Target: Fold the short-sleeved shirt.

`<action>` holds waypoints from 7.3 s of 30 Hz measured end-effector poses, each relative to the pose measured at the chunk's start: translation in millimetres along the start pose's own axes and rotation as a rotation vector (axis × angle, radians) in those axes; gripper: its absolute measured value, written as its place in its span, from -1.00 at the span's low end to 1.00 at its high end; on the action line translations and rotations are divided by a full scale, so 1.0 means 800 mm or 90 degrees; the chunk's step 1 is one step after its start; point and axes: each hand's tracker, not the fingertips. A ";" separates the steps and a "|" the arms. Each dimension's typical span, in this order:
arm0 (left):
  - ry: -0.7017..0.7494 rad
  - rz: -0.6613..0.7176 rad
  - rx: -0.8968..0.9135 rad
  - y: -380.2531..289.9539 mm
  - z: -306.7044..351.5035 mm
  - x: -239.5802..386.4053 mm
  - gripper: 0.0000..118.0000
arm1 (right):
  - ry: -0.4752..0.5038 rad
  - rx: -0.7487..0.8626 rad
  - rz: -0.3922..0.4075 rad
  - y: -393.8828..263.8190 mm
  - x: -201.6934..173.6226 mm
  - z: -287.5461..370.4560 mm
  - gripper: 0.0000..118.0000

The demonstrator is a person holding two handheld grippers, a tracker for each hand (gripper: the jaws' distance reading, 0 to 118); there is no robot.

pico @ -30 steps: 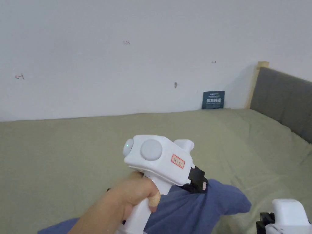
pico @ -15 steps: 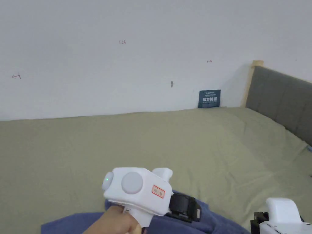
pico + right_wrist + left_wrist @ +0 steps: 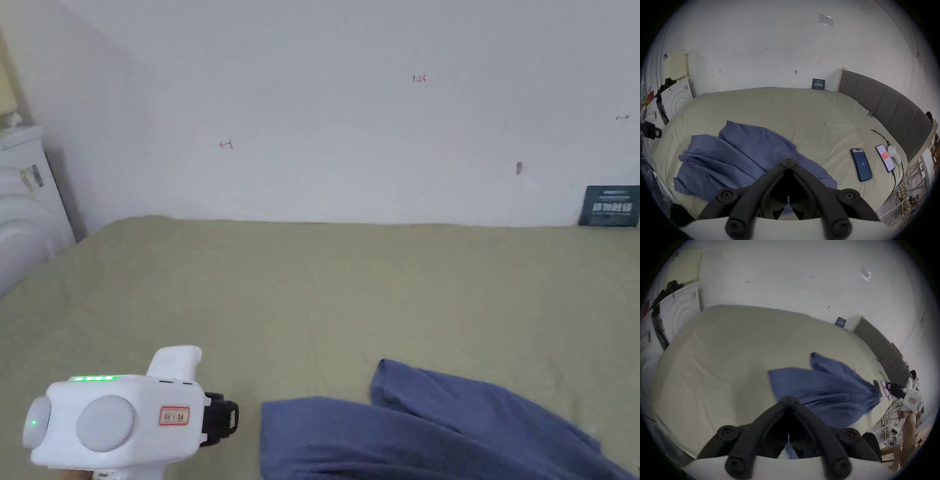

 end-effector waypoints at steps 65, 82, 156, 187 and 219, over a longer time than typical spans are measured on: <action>-0.014 -0.005 -0.011 0.148 -0.136 0.030 -0.94 | 0.118 -0.071 -0.068 0.054 0.020 -0.038 -0.83; 0.003 0.012 0.182 0.288 0.019 -0.014 -0.93 | 0.131 0.083 0.013 0.283 -0.012 -0.075 -0.83; 0.054 -0.032 0.152 -0.115 0.023 0.049 0.74 | 0.014 0.021 0.044 -0.013 -0.010 0.049 0.75; 0.020 0.043 -0.232 -0.041 -0.100 -0.046 0.91 | 0.066 -0.094 0.005 -0.056 -0.007 0.043 -1.00; 0.007 0.010 -0.233 -0.069 -0.108 -0.046 -0.95 | 0.173 -0.257 0.327 0.243 -0.060 -0.351 0.95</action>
